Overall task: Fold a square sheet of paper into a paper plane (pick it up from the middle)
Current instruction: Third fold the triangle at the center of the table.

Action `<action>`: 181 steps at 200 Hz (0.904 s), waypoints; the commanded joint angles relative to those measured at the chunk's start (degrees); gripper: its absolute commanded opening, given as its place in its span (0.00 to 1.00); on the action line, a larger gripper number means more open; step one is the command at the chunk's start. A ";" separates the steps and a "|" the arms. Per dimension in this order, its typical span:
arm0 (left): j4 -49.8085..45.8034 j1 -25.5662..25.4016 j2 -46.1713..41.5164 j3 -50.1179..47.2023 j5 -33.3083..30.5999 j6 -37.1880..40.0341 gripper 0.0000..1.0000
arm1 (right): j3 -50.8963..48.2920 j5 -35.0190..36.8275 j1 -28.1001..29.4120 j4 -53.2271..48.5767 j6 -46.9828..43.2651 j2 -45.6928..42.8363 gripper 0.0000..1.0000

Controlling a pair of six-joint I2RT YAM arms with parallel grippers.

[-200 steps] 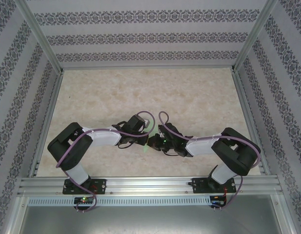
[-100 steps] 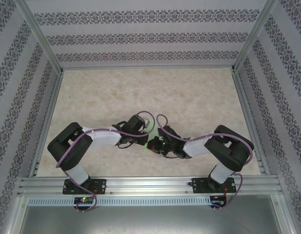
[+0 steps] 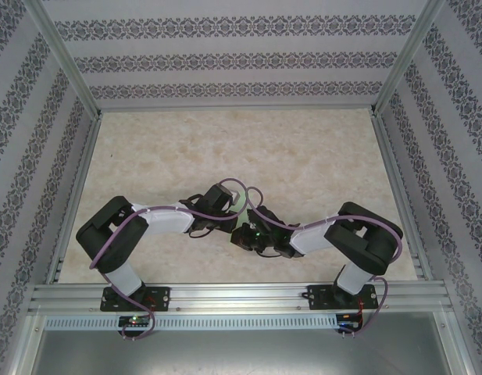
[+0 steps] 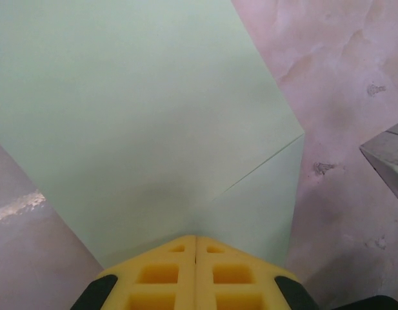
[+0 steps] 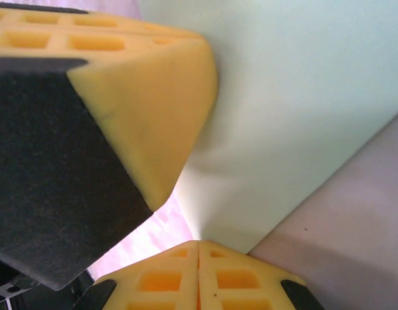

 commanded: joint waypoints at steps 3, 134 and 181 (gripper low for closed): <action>-1.07 -0.11 -0.07 -0.75 -0.81 1.61 0.07 | -0.36 1.34 0.56 0.23 0.24 1.59 0.07; -0.49 -0.14 -0.77 -1.65 -1.24 0.25 0.07 | 0.97 3.33 -1.23 -11.45 -4.80 -7.75 0.13; -0.51 -0.14 -0.60 -1.10 -0.94 0.32 0.07 | -1.30 4.49 -13.68 -23.65 -12.08 -19.47 0.26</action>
